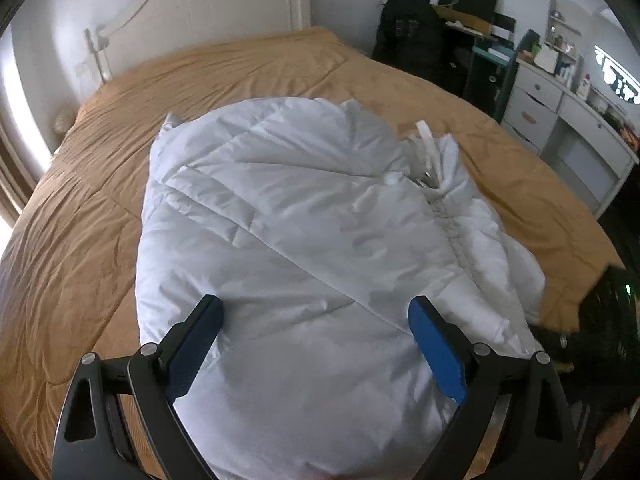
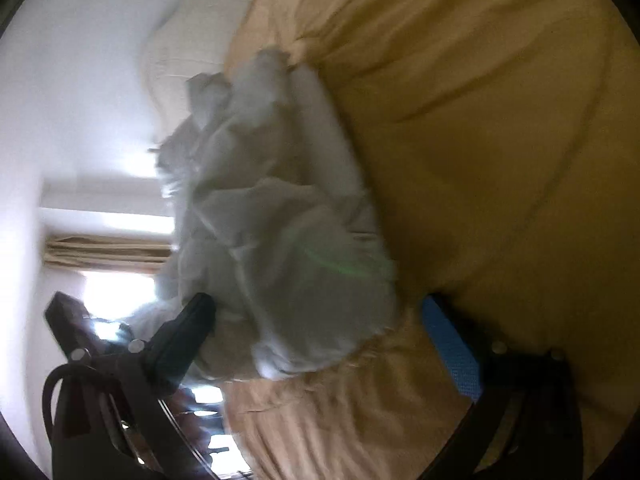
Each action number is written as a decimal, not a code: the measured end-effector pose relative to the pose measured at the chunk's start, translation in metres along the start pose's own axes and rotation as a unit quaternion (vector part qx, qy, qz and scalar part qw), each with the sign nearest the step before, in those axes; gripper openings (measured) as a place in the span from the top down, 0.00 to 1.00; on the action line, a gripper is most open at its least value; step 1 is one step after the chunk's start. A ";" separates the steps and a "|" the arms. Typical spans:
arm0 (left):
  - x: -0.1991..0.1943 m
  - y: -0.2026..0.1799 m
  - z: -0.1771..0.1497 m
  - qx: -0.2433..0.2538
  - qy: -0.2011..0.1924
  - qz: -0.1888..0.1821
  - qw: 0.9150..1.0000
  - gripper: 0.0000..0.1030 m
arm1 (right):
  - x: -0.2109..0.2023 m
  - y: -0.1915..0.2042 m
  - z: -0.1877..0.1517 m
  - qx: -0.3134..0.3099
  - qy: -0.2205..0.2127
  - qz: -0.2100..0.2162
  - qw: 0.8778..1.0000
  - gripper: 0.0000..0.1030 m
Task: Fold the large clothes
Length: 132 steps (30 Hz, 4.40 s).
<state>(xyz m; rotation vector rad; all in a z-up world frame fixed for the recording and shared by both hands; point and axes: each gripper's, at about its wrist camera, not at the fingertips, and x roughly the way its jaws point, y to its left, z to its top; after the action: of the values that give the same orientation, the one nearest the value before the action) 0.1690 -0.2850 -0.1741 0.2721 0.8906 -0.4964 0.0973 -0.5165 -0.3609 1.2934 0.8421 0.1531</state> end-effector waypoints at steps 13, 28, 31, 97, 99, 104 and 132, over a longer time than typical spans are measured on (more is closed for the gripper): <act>-0.001 -0.017 -0.027 0.070 -0.014 0.008 0.997 0.09 | 0.049 0.031 0.008 -0.045 0.055 -0.026 0.997 0.00; 0.002 -0.009 -0.022 0.042 0.010 0.006 0.999 0.07 | 0.064 0.040 0.006 0.004 0.005 -0.005 1.000 0.61; 0.002 -0.016 -0.025 0.060 0.010 0.022 0.998 0.07 | 0.067 0.037 0.000 0.019 0.004 -0.003 1.000 0.61; 0.211 0.140 0.083 -0.165 0.195 -0.457 0.852 0.72 | 0.062 0.102 0.027 -0.027 0.056 -0.011 0.998 0.79; 0.202 0.135 0.084 -0.161 0.188 -0.448 0.859 0.76 | 0.060 0.103 0.026 -0.023 0.054 -0.014 0.998 0.79; 0.152 0.136 0.081 -0.145 0.161 -0.433 0.875 0.83 | 0.056 0.109 0.019 -0.023 0.048 -0.003 0.999 0.80; 0.013 0.269 -0.127 -0.237 0.162 -0.294 0.912 0.80 | 0.115 0.148 -0.173 -0.038 0.139 -0.023 0.989 0.78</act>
<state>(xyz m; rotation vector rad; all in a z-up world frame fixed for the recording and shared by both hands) 0.2306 -0.0053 -0.2551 -0.3890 1.3957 -0.7821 0.1209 -0.2731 -0.2879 1.1966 1.0912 0.3316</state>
